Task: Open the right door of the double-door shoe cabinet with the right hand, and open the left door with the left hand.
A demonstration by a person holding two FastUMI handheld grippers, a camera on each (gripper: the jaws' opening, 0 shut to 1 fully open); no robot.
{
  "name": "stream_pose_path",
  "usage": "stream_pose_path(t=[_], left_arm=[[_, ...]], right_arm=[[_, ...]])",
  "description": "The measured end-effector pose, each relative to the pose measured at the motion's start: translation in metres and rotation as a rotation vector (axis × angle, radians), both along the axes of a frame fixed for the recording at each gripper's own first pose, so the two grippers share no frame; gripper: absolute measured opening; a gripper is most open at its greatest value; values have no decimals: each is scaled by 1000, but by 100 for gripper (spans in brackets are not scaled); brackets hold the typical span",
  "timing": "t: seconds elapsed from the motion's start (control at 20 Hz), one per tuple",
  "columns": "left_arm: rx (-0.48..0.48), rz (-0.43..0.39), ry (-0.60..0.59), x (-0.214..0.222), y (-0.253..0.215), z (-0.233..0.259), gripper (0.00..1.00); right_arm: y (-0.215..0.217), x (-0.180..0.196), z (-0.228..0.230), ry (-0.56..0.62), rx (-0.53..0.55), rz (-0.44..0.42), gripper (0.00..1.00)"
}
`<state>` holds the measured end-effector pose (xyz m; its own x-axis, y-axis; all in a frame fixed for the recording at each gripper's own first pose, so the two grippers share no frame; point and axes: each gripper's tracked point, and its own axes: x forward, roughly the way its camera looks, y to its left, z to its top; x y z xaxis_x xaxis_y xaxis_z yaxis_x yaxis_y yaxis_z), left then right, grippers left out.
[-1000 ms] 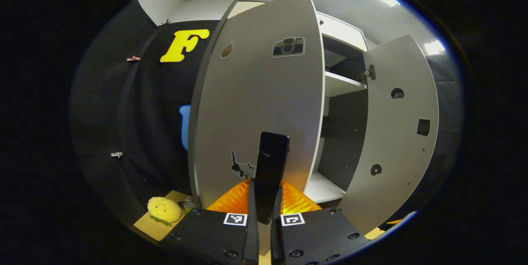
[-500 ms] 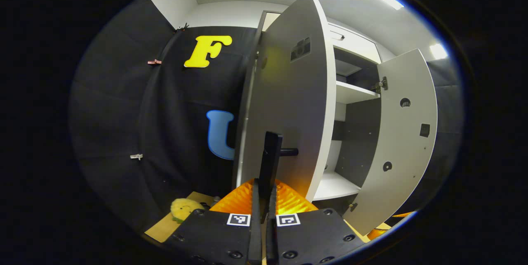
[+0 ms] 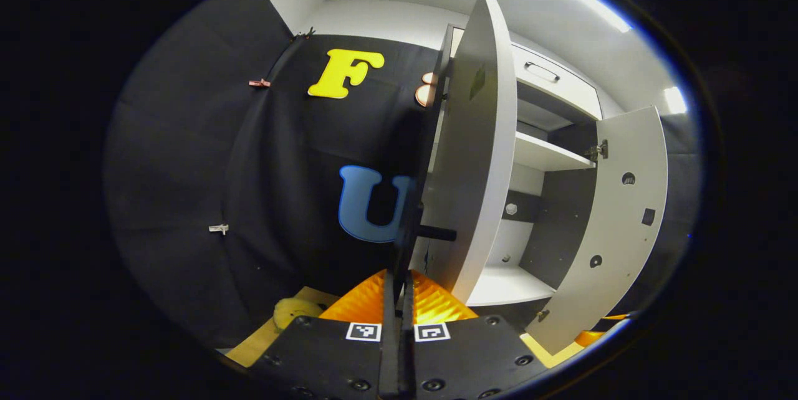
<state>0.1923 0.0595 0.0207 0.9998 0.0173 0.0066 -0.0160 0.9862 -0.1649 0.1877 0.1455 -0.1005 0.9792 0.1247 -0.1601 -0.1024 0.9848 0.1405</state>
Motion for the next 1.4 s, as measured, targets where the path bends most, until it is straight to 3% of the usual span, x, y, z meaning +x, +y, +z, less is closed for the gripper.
stream_pose_path(t=[0.15,0.55,0.75,0.8,0.85,1.05,1.15,1.35,1.4], left_arm=[[54,37,8,-9,-4,-3,5],[49,64,23,-72,-32,-17,5],[117,24,50,-82,-69,-42,7],[128,15,56,-83,-78,-45,16],[128,-1,63,-82,-86,-48,11],[86,-43,46,-82,-114,-51,20],[90,-46,22,-82,-118,-49,30],[110,-38,1,-82,-121,-52,82],[122,-38,7,-82,-122,-54,81]], right_arm=[[-12,1,-4,6,3,-20,99],[-29,0,7,-9,7,-45,99],[-29,-2,23,-50,2,-46,99],[-29,-3,26,-53,3,-44,99],[-28,-4,28,-57,7,-46,99],[-35,-12,33,-78,16,-74,98],[-39,-17,32,-80,11,-91,98],[-46,-23,35,-96,7,-120,98],[-48,-25,36,-102,5,-128,98]])
